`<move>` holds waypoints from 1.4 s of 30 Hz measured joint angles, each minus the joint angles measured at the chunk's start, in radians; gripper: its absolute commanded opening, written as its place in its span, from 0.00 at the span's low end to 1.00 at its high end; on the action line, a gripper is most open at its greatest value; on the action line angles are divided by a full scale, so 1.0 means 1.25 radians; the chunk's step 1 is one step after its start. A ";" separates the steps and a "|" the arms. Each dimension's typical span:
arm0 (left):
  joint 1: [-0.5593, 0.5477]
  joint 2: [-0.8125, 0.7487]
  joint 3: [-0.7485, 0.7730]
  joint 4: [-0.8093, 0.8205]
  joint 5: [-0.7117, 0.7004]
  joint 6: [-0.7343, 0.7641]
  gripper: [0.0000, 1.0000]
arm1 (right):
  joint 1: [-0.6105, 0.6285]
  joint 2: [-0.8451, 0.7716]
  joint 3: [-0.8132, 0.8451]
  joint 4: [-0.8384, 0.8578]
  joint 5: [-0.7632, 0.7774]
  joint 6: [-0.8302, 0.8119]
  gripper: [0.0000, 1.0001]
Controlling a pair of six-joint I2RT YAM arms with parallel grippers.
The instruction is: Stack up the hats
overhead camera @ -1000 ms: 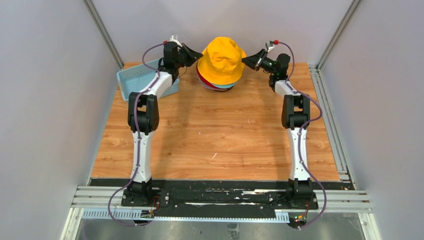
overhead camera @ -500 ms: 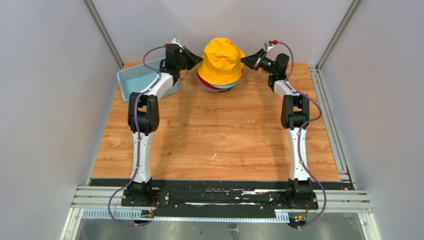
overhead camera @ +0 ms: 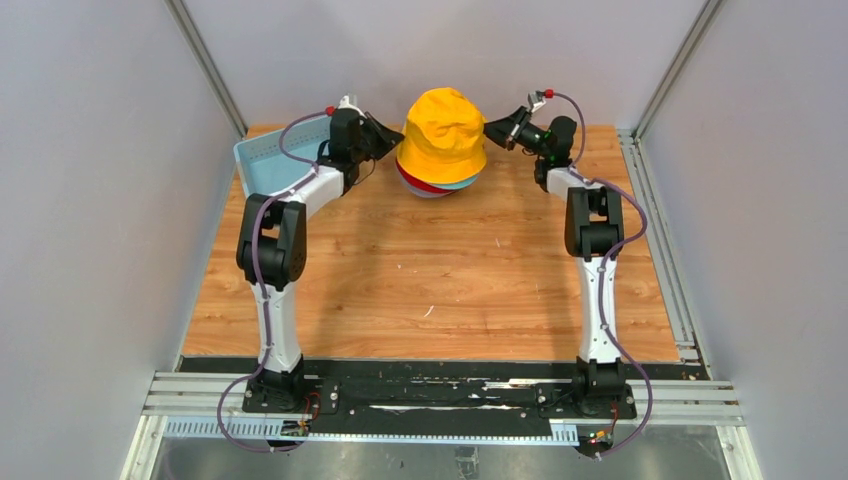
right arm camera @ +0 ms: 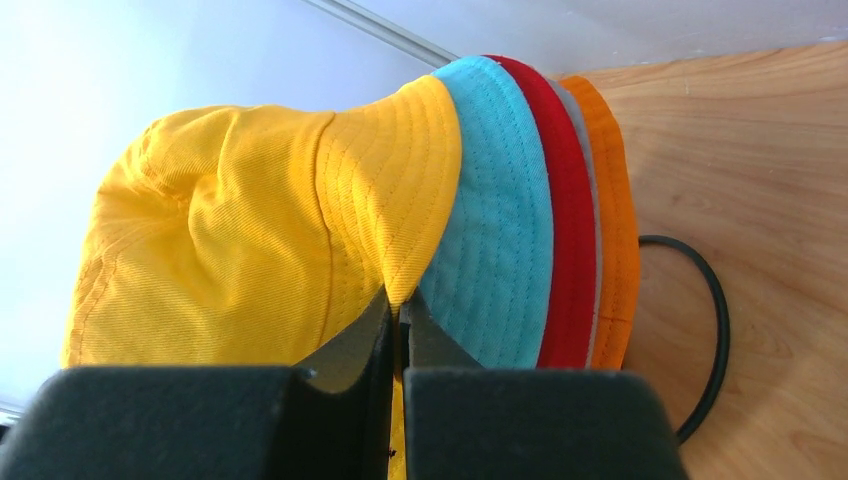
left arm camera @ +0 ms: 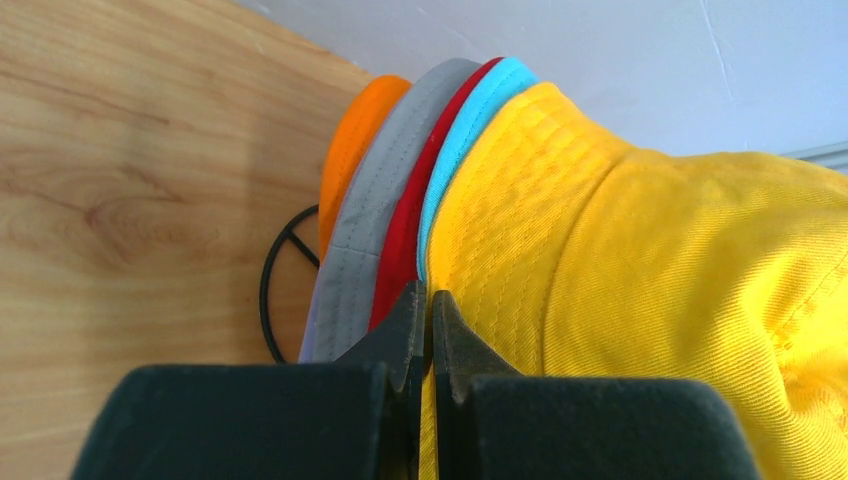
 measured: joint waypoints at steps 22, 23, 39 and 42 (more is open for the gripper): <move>-0.110 -0.254 -0.364 0.096 -0.085 -0.009 0.00 | 0.000 -0.102 -0.172 0.041 -0.063 -0.014 0.01; -0.110 -0.254 -0.370 0.106 -0.086 -0.014 0.00 | 0.000 -0.102 -0.169 0.033 -0.063 -0.020 0.01; -0.126 -0.264 -0.442 0.194 -0.099 -0.050 0.00 | 0.000 -0.104 -0.134 -0.047 -0.079 -0.073 0.01; -0.128 -0.265 -0.451 0.206 -0.099 -0.056 0.00 | 0.000 -0.104 -0.127 -0.059 -0.082 -0.078 0.01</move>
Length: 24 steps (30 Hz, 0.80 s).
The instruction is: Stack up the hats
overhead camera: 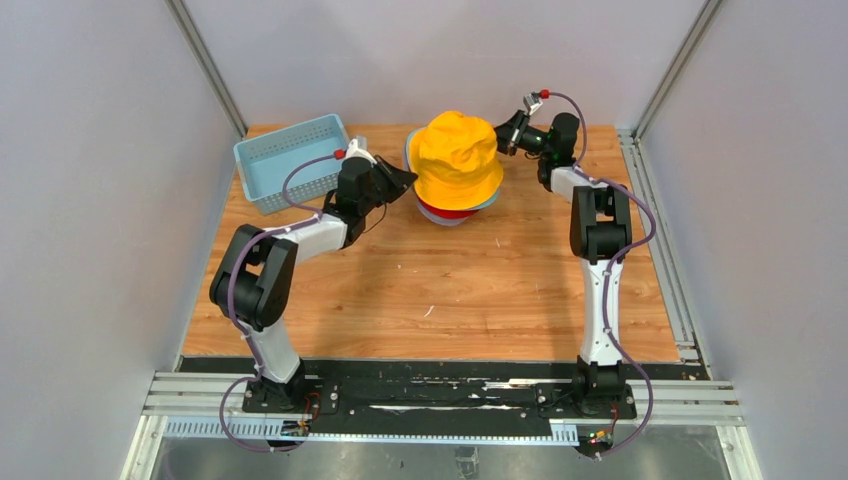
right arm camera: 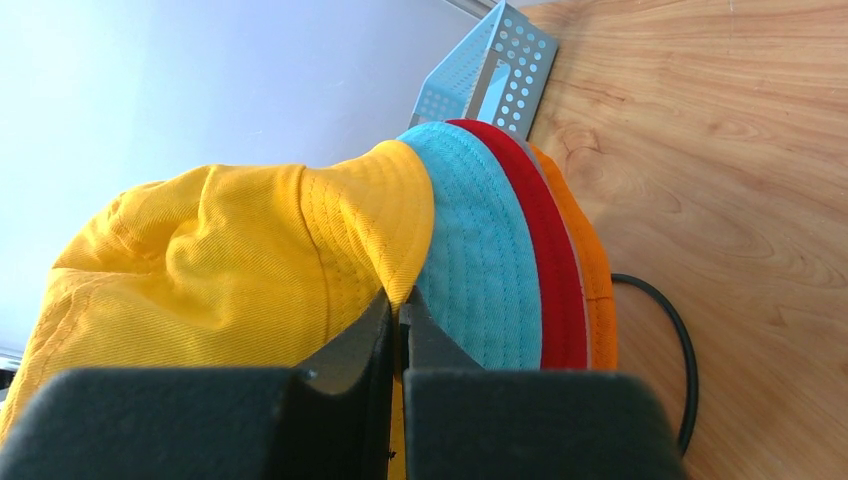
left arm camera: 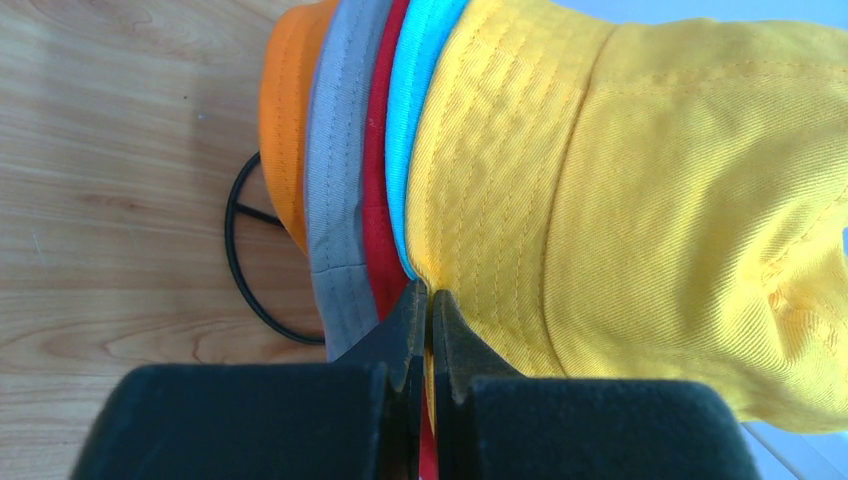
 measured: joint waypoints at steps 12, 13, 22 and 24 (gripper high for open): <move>-0.009 -0.008 -0.002 -0.024 0.000 -0.008 0.09 | 0.000 0.002 0.028 -0.034 -0.002 -0.025 0.30; -0.012 -0.008 -0.002 -0.034 0.002 -0.006 0.11 | 0.000 0.004 0.035 -0.041 -0.002 -0.028 0.35; -0.063 0.002 -0.077 -0.240 0.037 0.017 0.24 | -0.013 0.005 0.047 -0.060 0.015 -0.050 0.43; -0.063 -0.005 -0.085 -0.265 0.036 0.021 0.24 | -0.024 0.004 0.047 -0.060 0.023 -0.052 0.43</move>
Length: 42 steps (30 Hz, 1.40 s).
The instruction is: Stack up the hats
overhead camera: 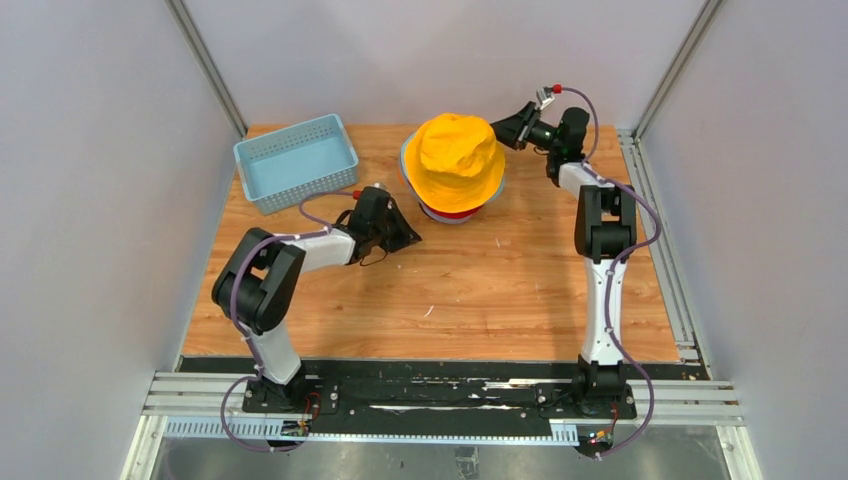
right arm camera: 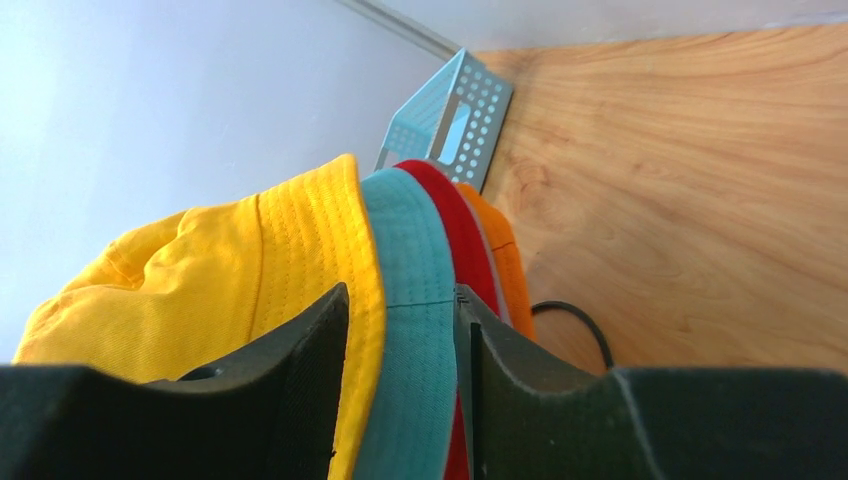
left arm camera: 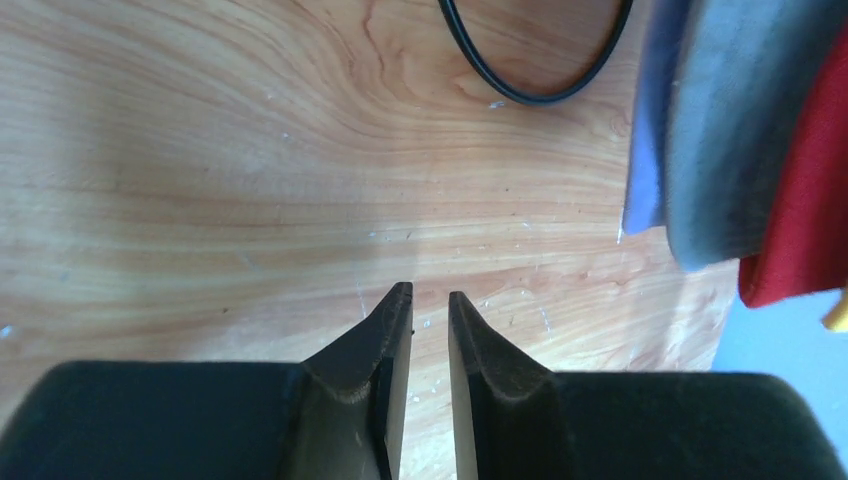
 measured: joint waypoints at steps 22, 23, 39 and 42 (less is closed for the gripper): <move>0.009 -0.333 0.259 -0.143 -0.305 0.242 0.98 | -0.124 -0.581 -0.255 -0.617 0.492 -0.482 0.75; 0.013 -0.334 0.275 -0.143 -0.312 0.252 0.98 | -0.124 -0.614 -0.270 -0.632 0.510 -0.509 0.75; 0.056 -0.330 0.349 -0.190 -0.330 0.349 0.98 | -0.091 -0.751 -0.479 -0.733 0.767 -0.672 0.79; 0.056 -0.355 0.328 -0.186 -0.335 0.359 0.98 | -0.091 -0.778 -0.480 -0.718 0.792 -0.680 0.79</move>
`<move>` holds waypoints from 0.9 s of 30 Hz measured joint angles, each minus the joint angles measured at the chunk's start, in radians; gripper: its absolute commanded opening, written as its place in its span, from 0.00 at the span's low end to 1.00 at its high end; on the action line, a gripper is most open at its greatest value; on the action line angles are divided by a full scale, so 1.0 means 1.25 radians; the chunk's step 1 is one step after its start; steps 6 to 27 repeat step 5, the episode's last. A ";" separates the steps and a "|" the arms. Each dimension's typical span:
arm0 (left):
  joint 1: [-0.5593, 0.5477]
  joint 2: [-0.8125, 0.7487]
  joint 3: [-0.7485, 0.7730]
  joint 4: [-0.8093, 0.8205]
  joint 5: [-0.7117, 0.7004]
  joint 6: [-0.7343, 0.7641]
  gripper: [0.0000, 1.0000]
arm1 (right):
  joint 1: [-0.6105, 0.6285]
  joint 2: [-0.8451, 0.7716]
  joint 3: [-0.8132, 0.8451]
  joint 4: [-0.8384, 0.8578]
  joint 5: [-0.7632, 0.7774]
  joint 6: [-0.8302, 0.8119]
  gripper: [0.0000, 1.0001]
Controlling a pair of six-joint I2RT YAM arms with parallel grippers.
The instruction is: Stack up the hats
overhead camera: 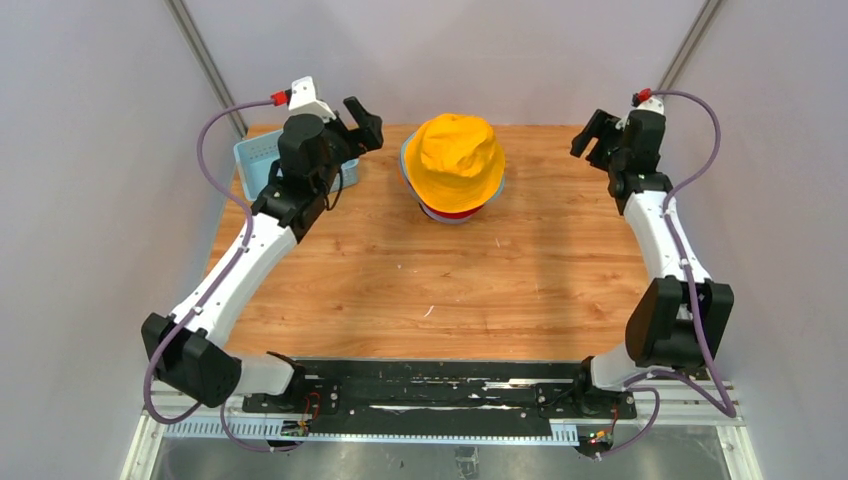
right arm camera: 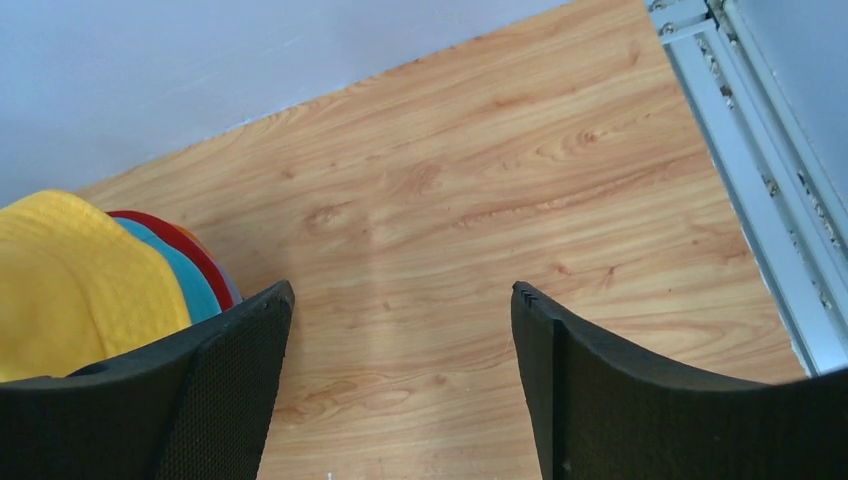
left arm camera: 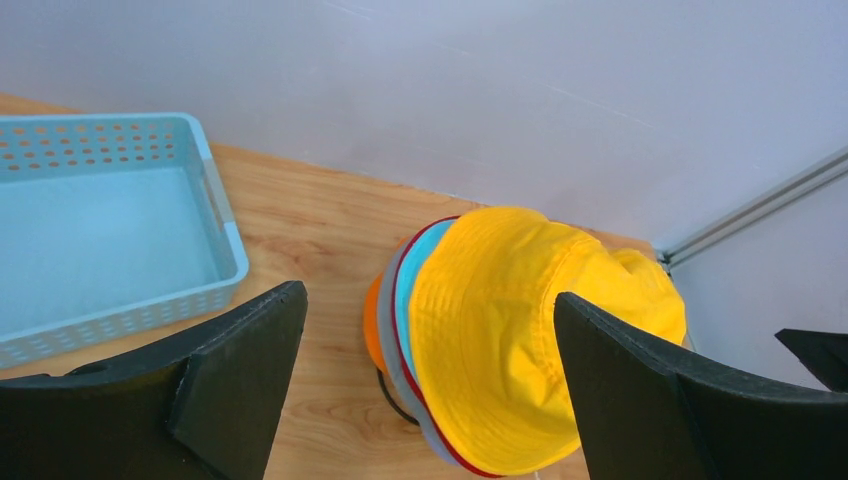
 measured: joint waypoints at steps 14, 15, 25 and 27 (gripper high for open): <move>0.002 -0.027 -0.018 0.007 -0.001 0.009 0.98 | 0.000 -0.001 0.000 0.011 0.002 -0.008 0.80; 0.002 -0.027 -0.018 0.007 -0.001 0.009 0.98 | 0.000 -0.001 0.000 0.011 0.002 -0.008 0.80; 0.002 -0.027 -0.018 0.007 -0.001 0.009 0.98 | 0.000 -0.001 0.000 0.011 0.002 -0.008 0.80; 0.002 -0.027 -0.018 0.007 -0.001 0.009 0.98 | 0.000 -0.001 0.000 0.011 0.002 -0.008 0.80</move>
